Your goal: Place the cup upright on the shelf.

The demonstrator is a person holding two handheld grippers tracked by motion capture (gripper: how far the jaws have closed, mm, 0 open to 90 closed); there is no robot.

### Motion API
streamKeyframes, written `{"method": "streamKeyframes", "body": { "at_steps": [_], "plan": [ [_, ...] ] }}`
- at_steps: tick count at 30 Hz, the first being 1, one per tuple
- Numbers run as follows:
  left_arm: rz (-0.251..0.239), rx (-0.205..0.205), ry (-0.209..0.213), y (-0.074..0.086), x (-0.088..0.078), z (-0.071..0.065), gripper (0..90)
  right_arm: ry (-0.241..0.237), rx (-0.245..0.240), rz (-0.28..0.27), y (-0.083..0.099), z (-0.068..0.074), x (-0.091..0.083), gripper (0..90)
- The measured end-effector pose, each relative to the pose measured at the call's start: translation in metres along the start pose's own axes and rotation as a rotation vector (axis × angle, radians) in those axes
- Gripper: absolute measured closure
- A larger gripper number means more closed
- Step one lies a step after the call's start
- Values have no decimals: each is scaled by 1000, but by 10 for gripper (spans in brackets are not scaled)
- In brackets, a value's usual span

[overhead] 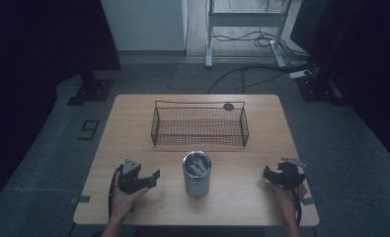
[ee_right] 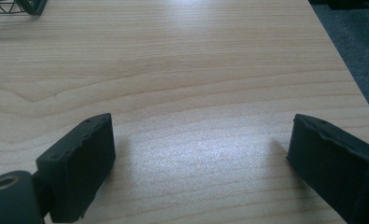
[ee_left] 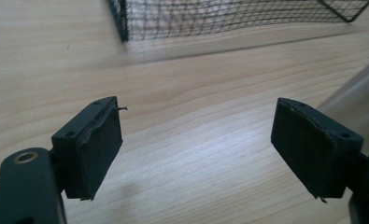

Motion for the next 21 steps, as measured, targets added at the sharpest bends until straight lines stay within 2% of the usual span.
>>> {"method": "streamKeyframes", "body": {
  "at_steps": [11, 16, 21],
  "plan": [
    [-38, 79, 96, -15, -12, -33, 147, 2, 3, 0, 0, 0, 0, 76],
    [-41, 98, 131, -20, -11, -47, 113, 3, 4, -1, 0, 0, 0, 77],
    [-33, 106, 148, -19, -9, -53, 74, 3, 3, -1, 0, 0, 0, 77]
  ]
}}
Point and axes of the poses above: each handheld gripper's, and its own axes: x roughly forward along the jaws, y roughly out of its underside, z roughly to its left, the point moved 1 cm from there along x, roughly forward along the jaws, and after that the axes turned 11 degrees about -x, right-handed, at the moved point
